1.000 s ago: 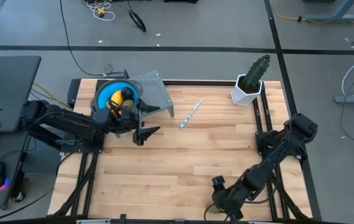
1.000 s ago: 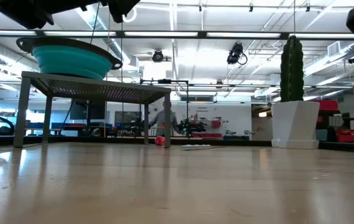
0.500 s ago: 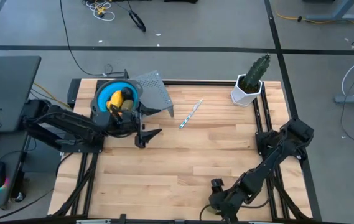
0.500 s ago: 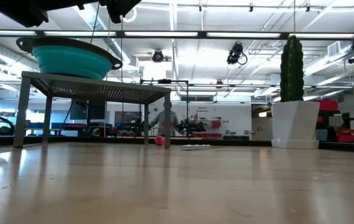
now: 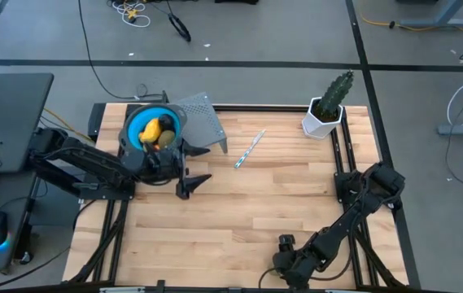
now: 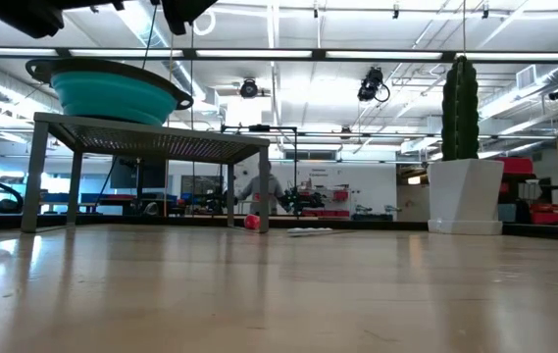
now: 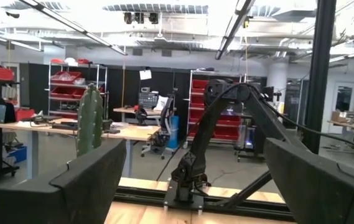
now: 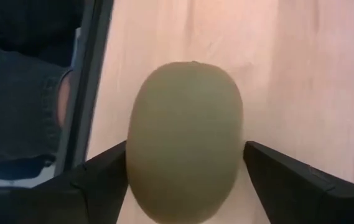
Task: Pick & Place Fruit
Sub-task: Put the brown kiwi into the blue strainer bowl
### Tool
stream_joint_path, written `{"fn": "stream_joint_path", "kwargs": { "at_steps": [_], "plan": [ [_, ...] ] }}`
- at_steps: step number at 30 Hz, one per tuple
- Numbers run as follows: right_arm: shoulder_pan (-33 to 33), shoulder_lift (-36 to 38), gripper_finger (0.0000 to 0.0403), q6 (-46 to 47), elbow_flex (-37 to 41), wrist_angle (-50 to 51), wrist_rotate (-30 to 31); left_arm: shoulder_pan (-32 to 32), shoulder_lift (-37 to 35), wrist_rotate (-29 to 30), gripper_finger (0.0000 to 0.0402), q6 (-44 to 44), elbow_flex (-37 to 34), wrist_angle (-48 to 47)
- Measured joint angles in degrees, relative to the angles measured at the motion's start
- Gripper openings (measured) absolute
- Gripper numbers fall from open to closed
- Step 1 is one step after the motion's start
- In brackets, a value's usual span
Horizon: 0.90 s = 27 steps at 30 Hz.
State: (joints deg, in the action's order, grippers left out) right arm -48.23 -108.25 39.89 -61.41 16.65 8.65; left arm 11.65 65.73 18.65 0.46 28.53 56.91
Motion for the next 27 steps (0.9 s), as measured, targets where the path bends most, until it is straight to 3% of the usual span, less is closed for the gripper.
{"fn": "stream_joint_path", "kwargs": {
  "at_steps": [9, 13, 17, 21, 27],
  "plan": [
    [0.4, 0.3, 0.0225, 0.4, 0.1, -1.0, 3.0, 1.9, 0.0, 0.0, 0.0389, 4.6, 0.0, 0.0],
    [0.8, 1.2, 0.0213, 0.3, 0.1, 0.3, 2.9, 3.7, 0.0, 0.0, 0.0389, 9.3, 0.0, 0.2],
    [2.3, 5.4, 0.0221, 0.2, 0.1, 3.9, 5.8, 7.6, 0.0, 1.5, 0.0389, 17.6, 1.5, -0.7],
    [4.0, 12.6, 0.0222, 0.1, 0.1, 7.4, 13.5, 12.3, 2.3, 5.5, 0.0389, 26.8, 4.3, -3.5],
    [6.8, 25.9, 0.0223, -3.6, 0.1, 6.4, 22.9, 16.8, 13.5, 11.8, 0.0389, 49.3, 11.3, -3.8]
  ]
}}
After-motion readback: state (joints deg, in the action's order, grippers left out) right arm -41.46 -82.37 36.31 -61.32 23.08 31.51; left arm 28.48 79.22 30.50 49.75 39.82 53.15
